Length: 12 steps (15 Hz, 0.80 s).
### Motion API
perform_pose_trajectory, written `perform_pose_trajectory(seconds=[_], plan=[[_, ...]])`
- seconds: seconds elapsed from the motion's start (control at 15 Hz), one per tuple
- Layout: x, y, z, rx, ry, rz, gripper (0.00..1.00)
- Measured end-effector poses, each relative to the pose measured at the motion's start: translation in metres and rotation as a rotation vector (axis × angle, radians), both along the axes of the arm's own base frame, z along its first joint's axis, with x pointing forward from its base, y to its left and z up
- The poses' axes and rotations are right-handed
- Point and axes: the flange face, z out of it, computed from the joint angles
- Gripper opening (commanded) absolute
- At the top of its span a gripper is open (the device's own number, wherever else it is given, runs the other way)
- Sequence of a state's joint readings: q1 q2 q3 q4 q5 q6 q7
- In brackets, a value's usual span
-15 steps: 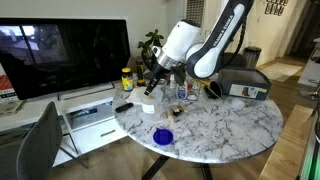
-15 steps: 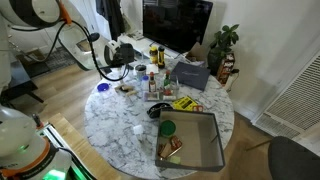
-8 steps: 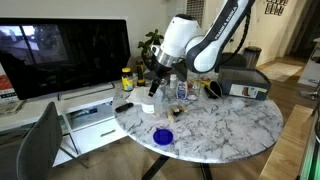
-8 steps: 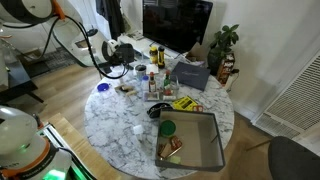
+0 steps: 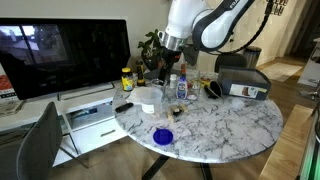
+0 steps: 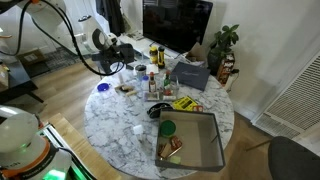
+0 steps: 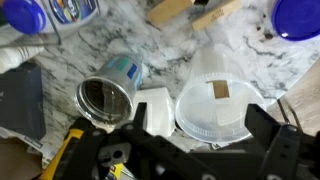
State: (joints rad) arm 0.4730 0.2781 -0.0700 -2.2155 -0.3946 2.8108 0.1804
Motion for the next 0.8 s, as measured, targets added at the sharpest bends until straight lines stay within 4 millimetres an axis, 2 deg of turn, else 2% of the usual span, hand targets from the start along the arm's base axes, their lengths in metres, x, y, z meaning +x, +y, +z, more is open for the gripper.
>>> perform_pose_trajectory(seconds=[0.2,0.47,0.67,0.8], plan=[[-0.007,-0.028,-0.002,0.019,0.116,-0.132,1.0],[-0.01,-0.07,-0.014,0.113,0.23,-0.317,1.0],[-0.015,-0.101,-0.035,0.133,0.282,-0.449,1.0],[-0.023,-0.113,-0.052,0.125,0.315,-0.498,1.0]])
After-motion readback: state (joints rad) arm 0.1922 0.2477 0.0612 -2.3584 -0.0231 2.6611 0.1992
